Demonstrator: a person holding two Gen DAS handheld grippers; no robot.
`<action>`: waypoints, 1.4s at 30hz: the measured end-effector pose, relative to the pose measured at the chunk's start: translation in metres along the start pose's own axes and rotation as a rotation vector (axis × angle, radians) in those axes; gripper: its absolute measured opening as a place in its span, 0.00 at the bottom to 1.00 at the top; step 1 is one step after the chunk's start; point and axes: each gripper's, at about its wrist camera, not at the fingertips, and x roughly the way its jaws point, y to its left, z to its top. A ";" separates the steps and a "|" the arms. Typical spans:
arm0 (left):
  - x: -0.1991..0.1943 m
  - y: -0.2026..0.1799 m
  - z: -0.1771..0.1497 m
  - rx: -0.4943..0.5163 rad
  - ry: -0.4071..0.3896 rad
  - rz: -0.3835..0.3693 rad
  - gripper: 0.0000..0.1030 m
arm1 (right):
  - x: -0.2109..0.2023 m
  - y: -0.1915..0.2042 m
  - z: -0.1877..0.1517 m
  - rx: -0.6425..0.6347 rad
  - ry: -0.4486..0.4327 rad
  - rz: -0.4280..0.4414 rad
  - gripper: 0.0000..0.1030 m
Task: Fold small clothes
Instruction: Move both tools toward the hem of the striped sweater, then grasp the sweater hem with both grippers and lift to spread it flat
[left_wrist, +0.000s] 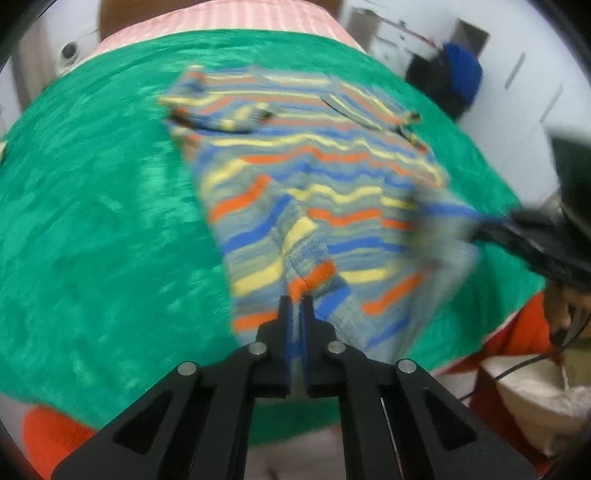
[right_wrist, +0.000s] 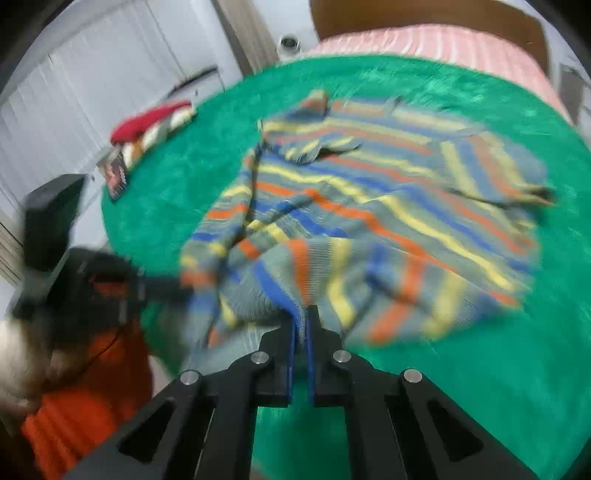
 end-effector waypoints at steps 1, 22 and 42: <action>-0.007 0.006 -0.003 -0.015 0.000 -0.002 0.02 | -0.024 -0.004 -0.017 0.019 -0.016 -0.008 0.05; 0.018 0.043 0.007 -0.171 0.096 0.059 0.83 | -0.036 -0.069 -0.101 0.250 0.088 -0.108 0.58; 0.032 0.058 -0.019 -0.206 0.241 0.119 0.01 | -0.030 -0.076 -0.109 0.298 0.098 -0.074 0.04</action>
